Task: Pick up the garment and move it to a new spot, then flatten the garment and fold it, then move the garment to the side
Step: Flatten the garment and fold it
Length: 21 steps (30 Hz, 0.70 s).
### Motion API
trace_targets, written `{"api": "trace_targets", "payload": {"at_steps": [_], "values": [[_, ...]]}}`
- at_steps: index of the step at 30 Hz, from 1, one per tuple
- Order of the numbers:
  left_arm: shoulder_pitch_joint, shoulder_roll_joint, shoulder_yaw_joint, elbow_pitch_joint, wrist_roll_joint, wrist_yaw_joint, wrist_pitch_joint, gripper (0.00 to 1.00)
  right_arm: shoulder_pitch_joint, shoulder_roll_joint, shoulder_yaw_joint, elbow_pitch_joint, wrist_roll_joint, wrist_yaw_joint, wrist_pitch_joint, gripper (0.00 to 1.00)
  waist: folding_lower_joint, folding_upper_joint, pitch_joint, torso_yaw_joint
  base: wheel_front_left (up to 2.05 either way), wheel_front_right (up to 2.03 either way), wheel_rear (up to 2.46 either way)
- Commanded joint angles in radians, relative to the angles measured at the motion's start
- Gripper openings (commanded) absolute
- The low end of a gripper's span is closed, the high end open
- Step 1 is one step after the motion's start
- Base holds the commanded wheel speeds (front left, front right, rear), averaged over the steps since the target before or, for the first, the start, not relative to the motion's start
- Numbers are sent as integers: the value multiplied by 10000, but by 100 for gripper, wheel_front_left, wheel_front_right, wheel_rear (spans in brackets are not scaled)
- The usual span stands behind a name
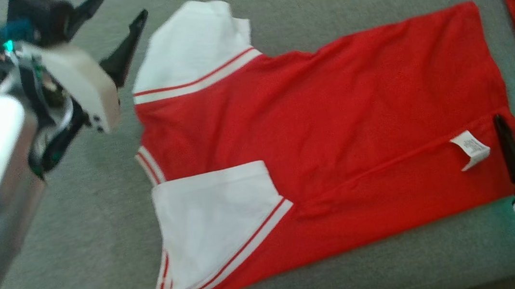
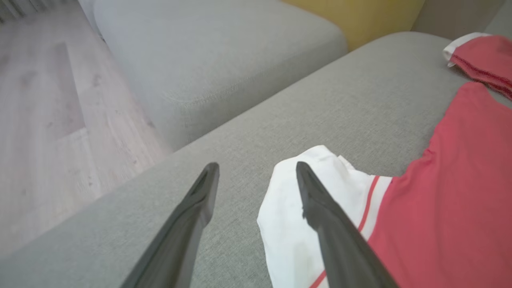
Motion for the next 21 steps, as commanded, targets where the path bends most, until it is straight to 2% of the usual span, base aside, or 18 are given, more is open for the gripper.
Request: {"api": "trace_targets", "payload": {"at_steps": [1,6,11,19,20,21], "values": [[-561,496,302,-153,-123,18,125,100,-112,-327,157,-312,-33,-9,-139,100,-4,0,516,-498,0,0,0],[-2039,520,-759,712,-1087,17,1145,100,-451,-302,251,-285,-29,-9,-217,100,-4,0,1027,-854,0,0,0],[-3057,550,-1680,1510,-1405,17,1853,100,-695,-162,422,-202,-60,-9,-297,100,-4,0,1379,-1137,0,0,0],[-3644,680,-2755,2202,-2181,16,2400,100,-964,8,563,92,-81,-9,-463,100,-4,0,1484,-1452,0,0,0],[-3653,720,-2882,2157,-2321,16,2407,77,-971,12,549,119,-89,-9,-478,100,-4,0,1475,-1469,0,0,0],[-3644,755,-2955,2152,-2493,16,2399,27,-976,16,523,140,-97,-9,-495,100,-4,0,1463,-1478,0,0,0]]}}
